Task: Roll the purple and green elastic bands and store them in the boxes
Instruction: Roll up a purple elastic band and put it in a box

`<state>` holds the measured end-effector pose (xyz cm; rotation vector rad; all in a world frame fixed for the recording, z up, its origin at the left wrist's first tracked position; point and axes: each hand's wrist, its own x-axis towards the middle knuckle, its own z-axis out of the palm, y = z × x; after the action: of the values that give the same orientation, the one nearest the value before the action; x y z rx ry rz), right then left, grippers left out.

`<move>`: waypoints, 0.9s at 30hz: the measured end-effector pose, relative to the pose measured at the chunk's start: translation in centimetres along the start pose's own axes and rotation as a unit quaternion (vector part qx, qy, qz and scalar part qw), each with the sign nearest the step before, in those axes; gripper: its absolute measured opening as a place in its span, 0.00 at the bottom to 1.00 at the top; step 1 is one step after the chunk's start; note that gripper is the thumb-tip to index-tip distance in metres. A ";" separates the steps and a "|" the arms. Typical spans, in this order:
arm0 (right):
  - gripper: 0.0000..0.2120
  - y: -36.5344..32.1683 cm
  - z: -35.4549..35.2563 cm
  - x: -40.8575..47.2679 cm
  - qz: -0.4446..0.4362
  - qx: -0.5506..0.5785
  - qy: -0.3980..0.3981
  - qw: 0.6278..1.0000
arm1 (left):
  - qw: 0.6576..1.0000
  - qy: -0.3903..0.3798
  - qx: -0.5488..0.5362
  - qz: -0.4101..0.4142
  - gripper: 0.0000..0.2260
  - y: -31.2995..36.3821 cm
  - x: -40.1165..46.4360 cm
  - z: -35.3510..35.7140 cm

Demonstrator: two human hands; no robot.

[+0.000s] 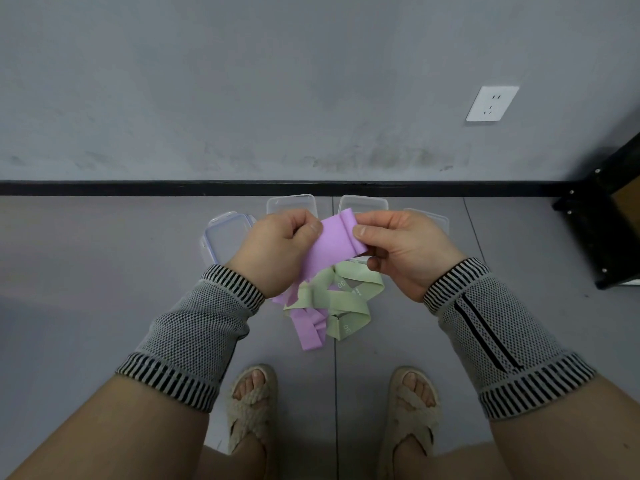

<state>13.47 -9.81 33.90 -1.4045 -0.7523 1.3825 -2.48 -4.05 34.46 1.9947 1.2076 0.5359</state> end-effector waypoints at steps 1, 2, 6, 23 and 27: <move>0.07 0.0 0.0 0.0 0.001 0.001 -0.001 1.000 | 1.000 0.001 0.006 0.001 0.14 0.0 0.0 0.0; 0.07 -0.1 0.0 -0.1 0.002 0.002 -0.002 1.000 | 1.000 0.003 0.012 0.002 0.15 0.1 0.0 0.0; 0.08 -0.1 0.1 -0.2 -0.006 0.004 -0.004 1.000 | 1.000 0.006 -0.005 -0.007 0.15 0.2 0.1 0.0; 0.10 0.1 0.9 0.1 -0.011 0.052 0.027 0.998 | 0.998 -0.003 -0.062 -0.008 0.14 0.7 -0.1 0.5; 0.12 0.3 1.1 0.2 -0.012 0.043 0.035 0.998 | 0.997 -0.012 -0.076 -0.003 0.14 0.9 0.0 0.6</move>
<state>12.36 -9.51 33.70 -1.3658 -0.6556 1.3252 -1.61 -4.57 34.72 1.8644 1.1235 0.5821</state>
